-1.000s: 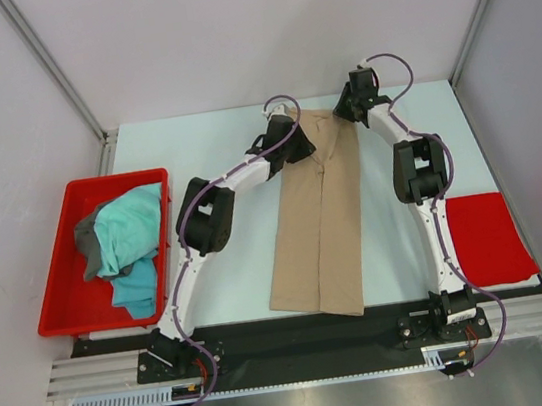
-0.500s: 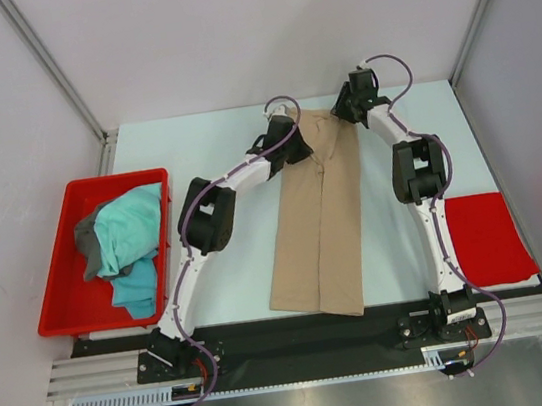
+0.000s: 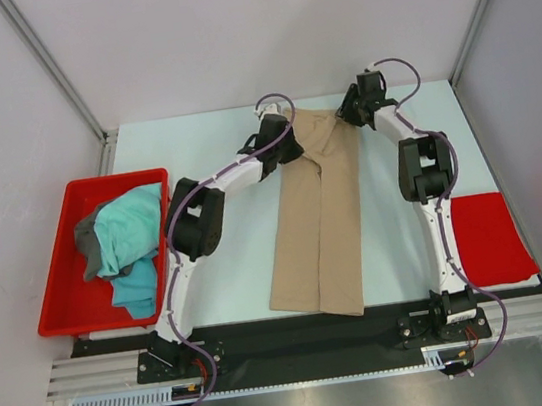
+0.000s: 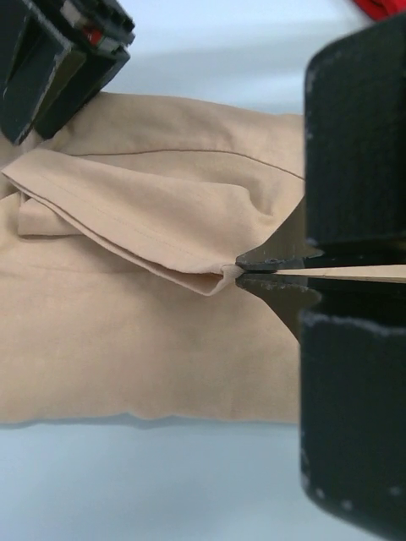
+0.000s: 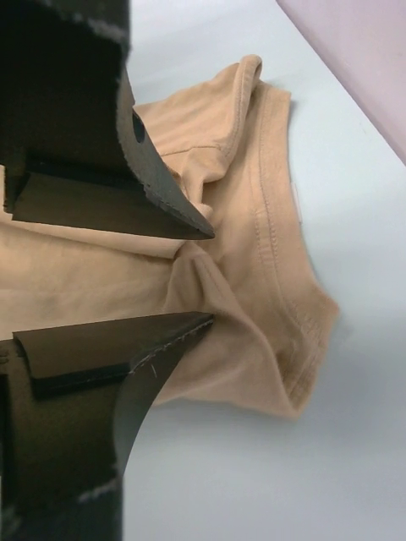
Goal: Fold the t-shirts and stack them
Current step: Fold the tshirt
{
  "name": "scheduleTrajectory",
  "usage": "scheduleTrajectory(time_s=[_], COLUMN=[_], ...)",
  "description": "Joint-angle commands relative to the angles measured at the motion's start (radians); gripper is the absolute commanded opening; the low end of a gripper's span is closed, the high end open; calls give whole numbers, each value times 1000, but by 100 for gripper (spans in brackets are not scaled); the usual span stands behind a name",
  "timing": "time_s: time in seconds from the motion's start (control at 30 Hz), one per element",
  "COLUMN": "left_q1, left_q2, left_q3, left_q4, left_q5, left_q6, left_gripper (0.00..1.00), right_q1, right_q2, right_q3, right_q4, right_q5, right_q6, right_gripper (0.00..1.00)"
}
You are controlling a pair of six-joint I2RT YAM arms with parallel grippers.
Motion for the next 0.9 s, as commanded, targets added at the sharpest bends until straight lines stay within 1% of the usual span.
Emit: scheduleTrajectory(time_s=[0.0,0.17,0.4,0.47,0.53,0.6,0.67,0.73,0.77,0.8,0.87], left_q1=[11,14,19,19,20,20,16,0,-9,-24,-30], left_q2=[-75,-92,-67,-83,-107,-109,-118,-141,-167,-181,-192], left_q3=[-15,-54,-75,-95,-162,-167,-143,-153,-167,-173,-182], left_q4=[8,-31,-19,-24,25,39,-16,-16,-18,-22,-7], left_q5=[-25,-54,47,31,40,38,26,-20,-45,-92,-95], left_q6=[21,-23,-93,-118,-152,-152,-141,-126,-118,-103,-88], left_gripper=[0,2,4,1,1,3,3,4,5,11,13], right_q1=[-15,-18,-12,-6,8,17,29,32,32,34,32], right_q2=[-108,-98,-72,-65,-58,-55,-49,-42,-35,-32,-29], right_q3=[-58,-55,16,28,57,71,83,89,91,89,91], right_q4=[60,48,78,88,81,80,71,65,63,61,51], right_q5=[-20,-21,-73,-101,-113,-138,-152,-159,-170,-175,-178], right_q6=[19,21,-34,-36,-39,-57,-69,-62,-56,-50,-50], right_gripper=[45,45,46,47,49,50,51,52,52,52,52])
